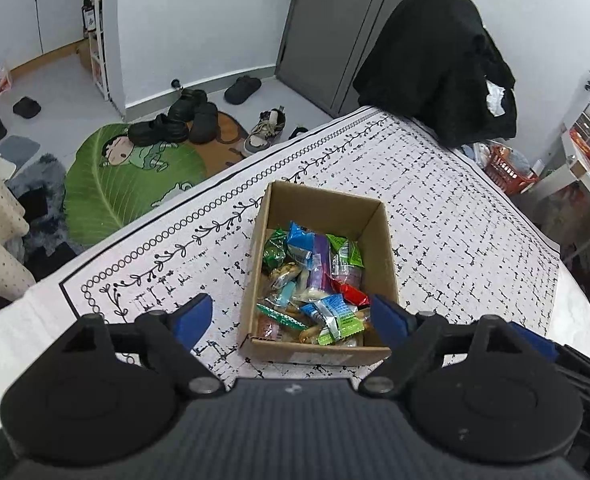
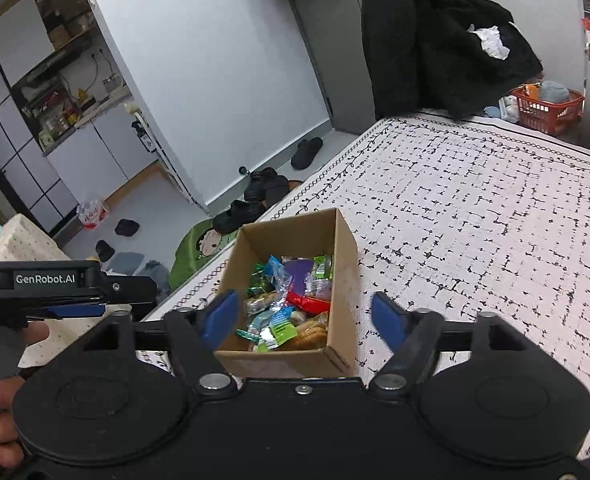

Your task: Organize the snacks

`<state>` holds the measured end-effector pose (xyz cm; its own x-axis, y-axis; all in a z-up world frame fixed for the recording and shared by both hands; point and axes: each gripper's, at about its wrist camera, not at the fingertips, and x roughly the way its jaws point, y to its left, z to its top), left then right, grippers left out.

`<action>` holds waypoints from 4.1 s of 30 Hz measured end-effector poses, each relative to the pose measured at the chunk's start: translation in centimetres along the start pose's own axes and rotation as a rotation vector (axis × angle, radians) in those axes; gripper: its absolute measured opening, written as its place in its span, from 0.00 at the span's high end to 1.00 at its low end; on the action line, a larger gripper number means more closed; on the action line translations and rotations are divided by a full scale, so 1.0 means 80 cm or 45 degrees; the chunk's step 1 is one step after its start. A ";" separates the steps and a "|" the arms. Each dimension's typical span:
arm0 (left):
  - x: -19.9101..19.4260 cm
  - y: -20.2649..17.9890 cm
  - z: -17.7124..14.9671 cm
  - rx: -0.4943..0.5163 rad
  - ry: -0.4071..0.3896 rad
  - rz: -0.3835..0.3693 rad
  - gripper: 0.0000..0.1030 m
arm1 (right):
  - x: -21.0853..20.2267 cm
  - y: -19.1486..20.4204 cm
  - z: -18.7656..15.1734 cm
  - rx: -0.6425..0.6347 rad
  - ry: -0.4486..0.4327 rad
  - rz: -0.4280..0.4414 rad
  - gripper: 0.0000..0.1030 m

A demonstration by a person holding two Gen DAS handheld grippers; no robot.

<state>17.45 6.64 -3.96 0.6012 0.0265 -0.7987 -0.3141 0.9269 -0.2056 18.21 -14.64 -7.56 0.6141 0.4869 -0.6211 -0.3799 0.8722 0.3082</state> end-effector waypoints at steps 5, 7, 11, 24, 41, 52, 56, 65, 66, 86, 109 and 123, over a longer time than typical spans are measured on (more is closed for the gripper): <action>-0.028 0.002 -0.007 0.071 -0.029 -0.002 0.09 | -0.027 0.013 -0.003 -0.016 -0.044 -0.030 0.11; -0.038 0.005 -0.012 0.082 -0.039 -0.006 0.07 | -0.037 0.017 -0.005 -0.014 -0.057 -0.039 0.06; -0.060 0.011 -0.022 0.098 -0.082 -0.028 0.02 | -0.057 0.016 -0.012 0.025 -0.079 -0.033 0.00; -0.122 0.025 -0.060 0.183 -0.191 -0.037 0.00 | -0.114 0.022 -0.039 -0.001 -0.137 -0.103 0.00; -0.177 0.050 -0.103 0.149 -0.313 -0.052 0.00 | -0.170 0.045 -0.078 -0.108 -0.189 -0.145 0.00; -0.192 0.051 -0.131 0.214 -0.300 -0.080 0.00 | -0.201 0.051 -0.092 -0.141 -0.233 -0.173 0.00; -0.195 0.057 -0.136 0.216 -0.301 -0.077 0.00 | -0.202 0.052 -0.094 -0.139 -0.231 -0.166 0.00; -0.198 0.060 -0.142 0.229 -0.295 -0.068 0.00 | -0.201 0.055 -0.101 -0.151 -0.221 -0.162 0.00; -0.198 0.060 -0.143 0.231 -0.296 -0.066 0.00 | -0.201 0.055 -0.101 -0.149 -0.220 -0.162 0.00; -0.197 0.051 -0.148 0.278 -0.285 -0.075 0.00 | -0.200 0.049 -0.106 -0.112 -0.205 -0.150 0.00; -0.202 0.048 -0.150 0.302 -0.293 -0.123 0.00 | -0.193 0.052 -0.107 -0.123 -0.186 -0.148 0.00; -0.204 0.045 -0.152 0.311 -0.300 -0.126 0.00 | -0.192 0.052 -0.108 -0.126 -0.179 -0.144 0.00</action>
<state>-2.41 5.03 1.47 0.7817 -0.0085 -0.6236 -0.0781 0.9907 -0.1114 1.22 -18.91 -2.95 0.7445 0.3937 -0.5392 -0.3649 0.9163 0.1651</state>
